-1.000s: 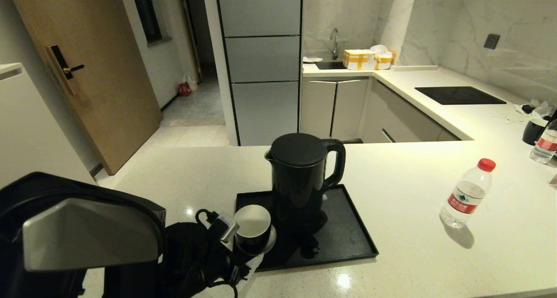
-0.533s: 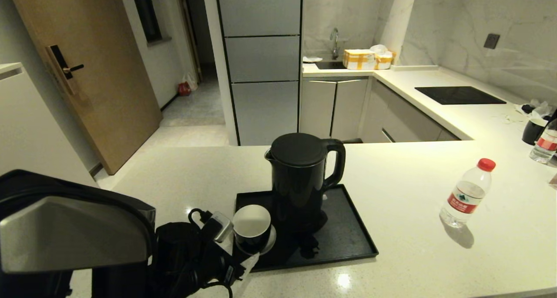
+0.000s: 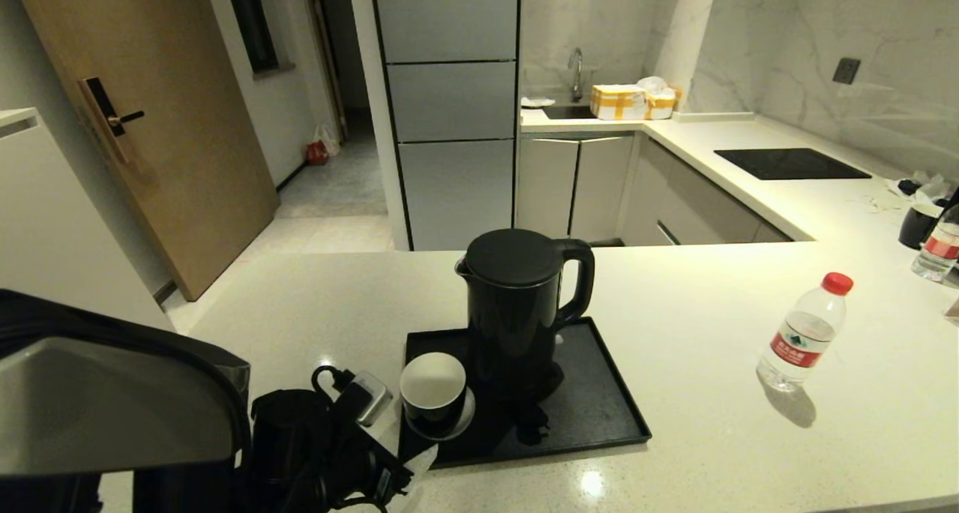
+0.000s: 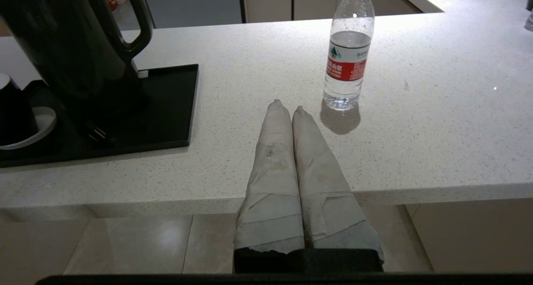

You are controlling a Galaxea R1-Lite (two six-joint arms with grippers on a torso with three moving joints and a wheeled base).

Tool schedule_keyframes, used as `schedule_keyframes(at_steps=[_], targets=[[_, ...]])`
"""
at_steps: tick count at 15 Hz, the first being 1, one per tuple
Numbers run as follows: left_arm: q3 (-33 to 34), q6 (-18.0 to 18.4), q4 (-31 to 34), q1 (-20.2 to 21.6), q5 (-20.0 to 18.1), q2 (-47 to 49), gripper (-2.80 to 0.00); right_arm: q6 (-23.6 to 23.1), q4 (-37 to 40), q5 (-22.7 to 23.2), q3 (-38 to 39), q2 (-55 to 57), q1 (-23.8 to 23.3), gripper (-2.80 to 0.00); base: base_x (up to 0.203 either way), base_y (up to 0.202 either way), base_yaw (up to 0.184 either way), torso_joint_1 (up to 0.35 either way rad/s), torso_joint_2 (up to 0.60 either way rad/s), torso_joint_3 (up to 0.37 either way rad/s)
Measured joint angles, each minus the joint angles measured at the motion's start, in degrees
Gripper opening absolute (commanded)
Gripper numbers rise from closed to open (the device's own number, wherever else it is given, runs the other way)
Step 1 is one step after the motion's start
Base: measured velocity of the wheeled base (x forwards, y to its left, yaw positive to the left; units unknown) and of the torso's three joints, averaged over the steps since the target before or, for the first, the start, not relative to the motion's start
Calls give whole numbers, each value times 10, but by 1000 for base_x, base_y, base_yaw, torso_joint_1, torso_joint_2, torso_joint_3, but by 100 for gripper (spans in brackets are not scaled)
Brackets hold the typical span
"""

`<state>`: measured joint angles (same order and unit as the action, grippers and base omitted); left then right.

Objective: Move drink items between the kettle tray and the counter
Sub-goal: Return the bottled water to its original position

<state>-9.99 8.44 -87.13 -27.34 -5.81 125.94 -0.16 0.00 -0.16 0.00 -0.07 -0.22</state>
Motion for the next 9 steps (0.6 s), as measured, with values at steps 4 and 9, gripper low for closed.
schedule_keyframes(at_steps=[4, 9], targets=[[58, -1, 0, 16, 1, -44, 0, 0, 0, 0, 0, 0, 1, -280, 0, 0, 0, 0, 0, 0], [94, -5, 0, 34, 5, -86, 0, 0, 0, 0, 0, 0, 0, -280, 0, 0, 0, 0, 0, 0]])
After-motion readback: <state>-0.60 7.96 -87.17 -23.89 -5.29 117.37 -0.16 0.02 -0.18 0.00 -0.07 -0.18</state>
